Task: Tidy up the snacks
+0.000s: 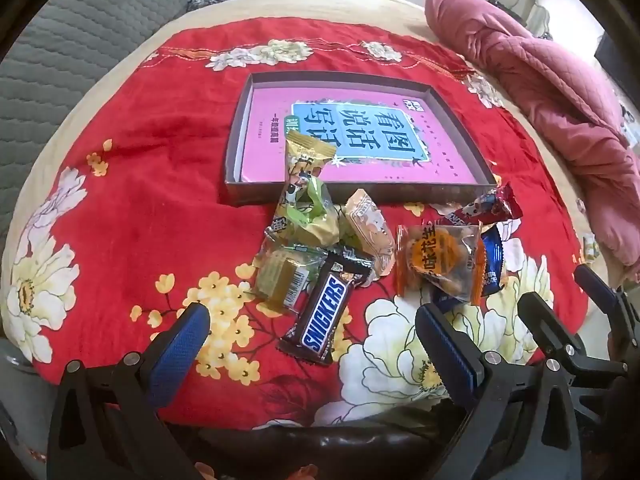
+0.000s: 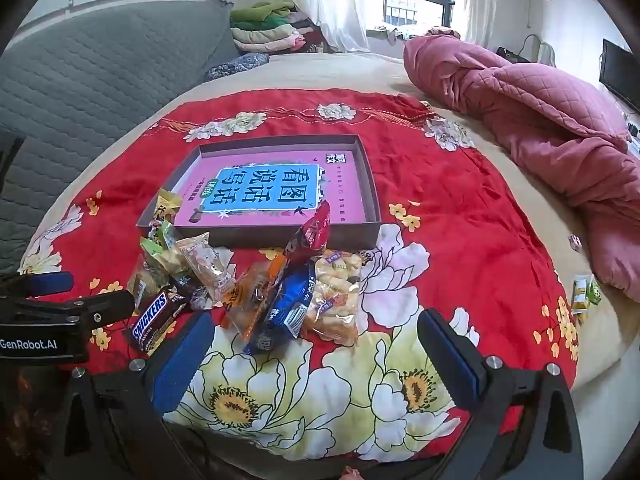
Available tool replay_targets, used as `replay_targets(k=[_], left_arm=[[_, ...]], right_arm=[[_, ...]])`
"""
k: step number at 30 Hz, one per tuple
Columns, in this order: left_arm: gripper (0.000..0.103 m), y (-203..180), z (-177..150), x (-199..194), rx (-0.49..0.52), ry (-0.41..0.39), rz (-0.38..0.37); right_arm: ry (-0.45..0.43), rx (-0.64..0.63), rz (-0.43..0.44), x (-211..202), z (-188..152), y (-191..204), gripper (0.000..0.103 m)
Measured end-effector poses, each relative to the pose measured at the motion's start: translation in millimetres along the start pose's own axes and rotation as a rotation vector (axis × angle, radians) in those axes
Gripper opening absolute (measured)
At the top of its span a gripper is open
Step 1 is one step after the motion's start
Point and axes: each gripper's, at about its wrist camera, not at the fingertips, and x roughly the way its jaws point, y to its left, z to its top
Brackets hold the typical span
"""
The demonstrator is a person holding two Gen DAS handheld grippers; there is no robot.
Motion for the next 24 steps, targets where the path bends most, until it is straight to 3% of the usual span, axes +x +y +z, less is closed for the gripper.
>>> replay_targets(k=[24], left_arm=[[0.102, -3.3, -2.1, -0.5, 0.011, 0.0, 0.001]], right_arm=[[0.0, -0.003, -0.002, 0.2, -0.9, 0.2, 0.102]])
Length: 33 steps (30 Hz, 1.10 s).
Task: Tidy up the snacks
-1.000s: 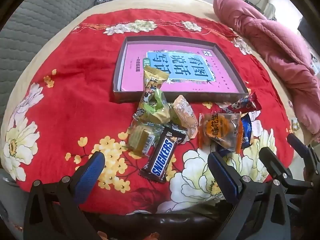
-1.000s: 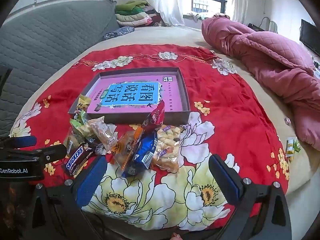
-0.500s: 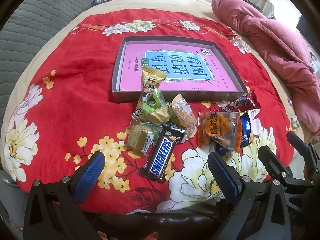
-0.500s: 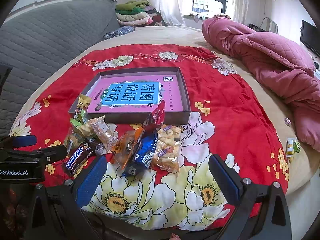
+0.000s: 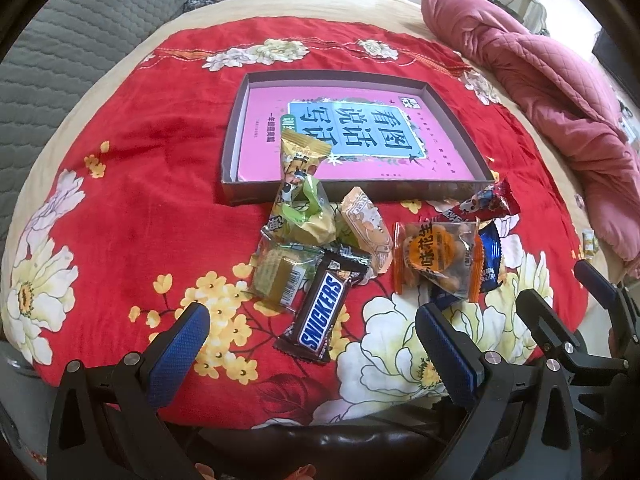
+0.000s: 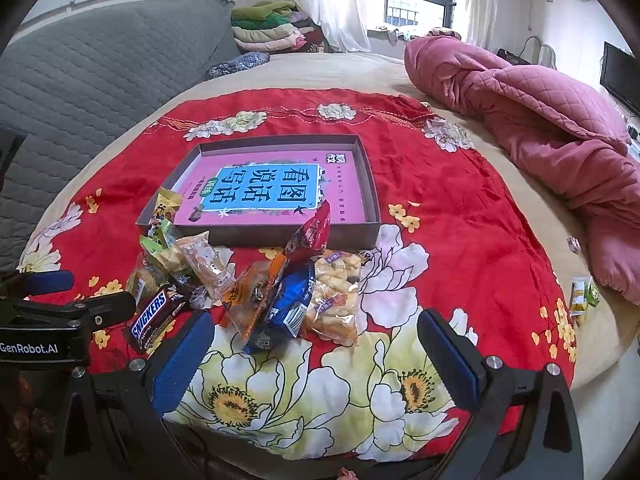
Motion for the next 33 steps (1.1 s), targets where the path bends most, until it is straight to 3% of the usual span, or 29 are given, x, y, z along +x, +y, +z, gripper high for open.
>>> replay_targets(k=[33], left_arm=[[0.102, -3.2, -2.1, 1.3, 0.008, 0.014, -0.014]], right_arm=[[-0.007, -0.005, -0.002, -2.5, 1.1, 0.4, 0.102]])
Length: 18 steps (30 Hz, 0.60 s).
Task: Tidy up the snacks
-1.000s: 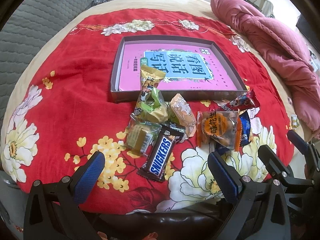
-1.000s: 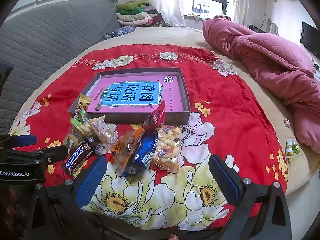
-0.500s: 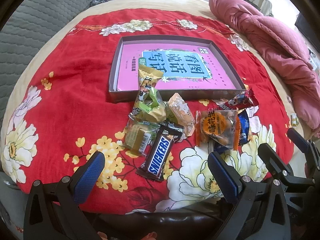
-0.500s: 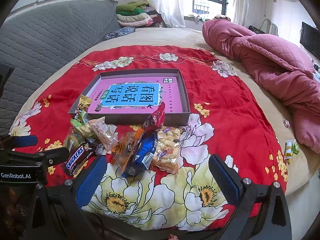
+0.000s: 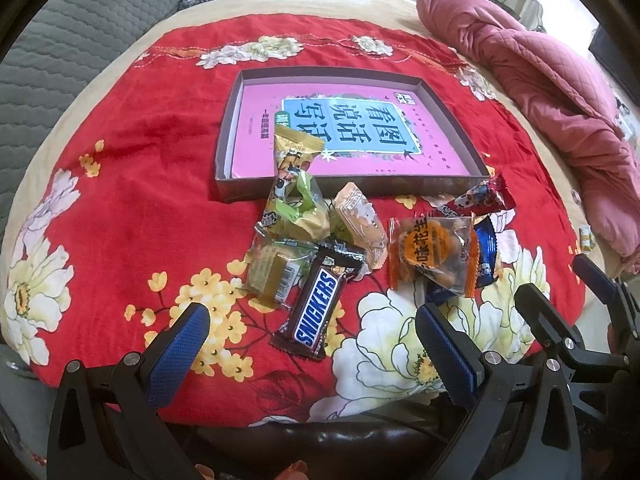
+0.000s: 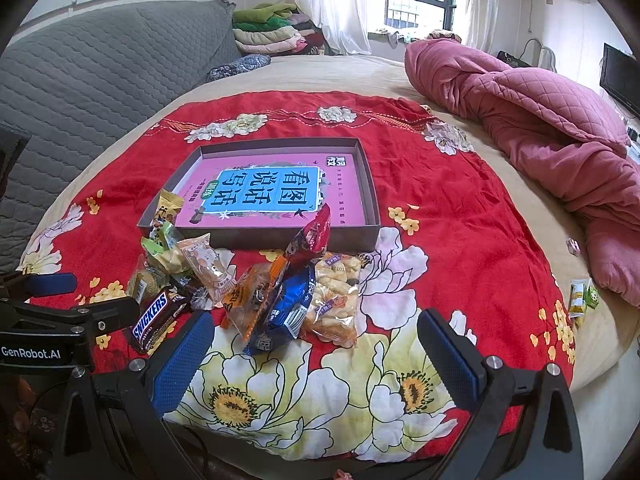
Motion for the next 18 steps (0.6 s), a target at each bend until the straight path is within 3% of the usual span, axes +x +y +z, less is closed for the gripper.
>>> replay_targets(k=[18], left_arm=[[0.102, 29, -1, 10, -0.094, 0.048, -0.035]], right_arm=[[0.005, 0.021, 0.032, 3, 0, -2, 0.102]])
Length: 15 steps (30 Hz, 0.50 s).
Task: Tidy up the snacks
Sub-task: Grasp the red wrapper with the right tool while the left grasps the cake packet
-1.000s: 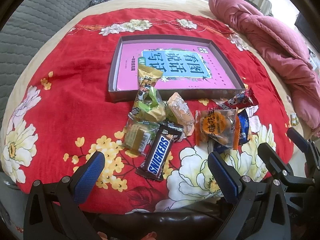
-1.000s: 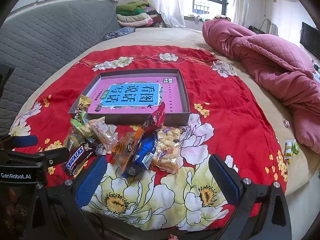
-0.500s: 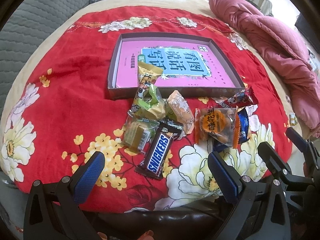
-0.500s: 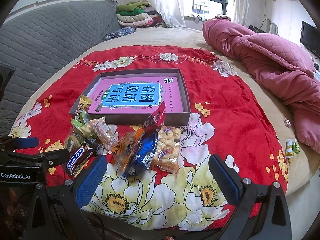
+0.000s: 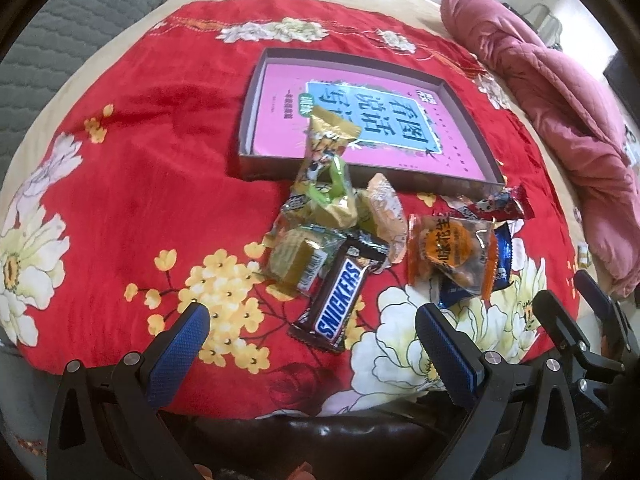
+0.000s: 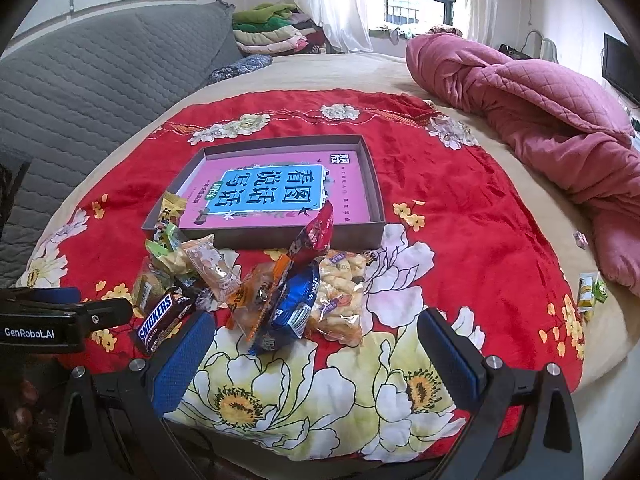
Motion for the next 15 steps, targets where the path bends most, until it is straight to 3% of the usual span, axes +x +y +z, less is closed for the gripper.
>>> replay_targets(k=[15], left_arm=[[0.102, 32, 9, 18, -0.068, 0.02, 0.0]], right_arm=[[-0.008, 0.053, 0.05, 7, 3, -11, 0.102]])
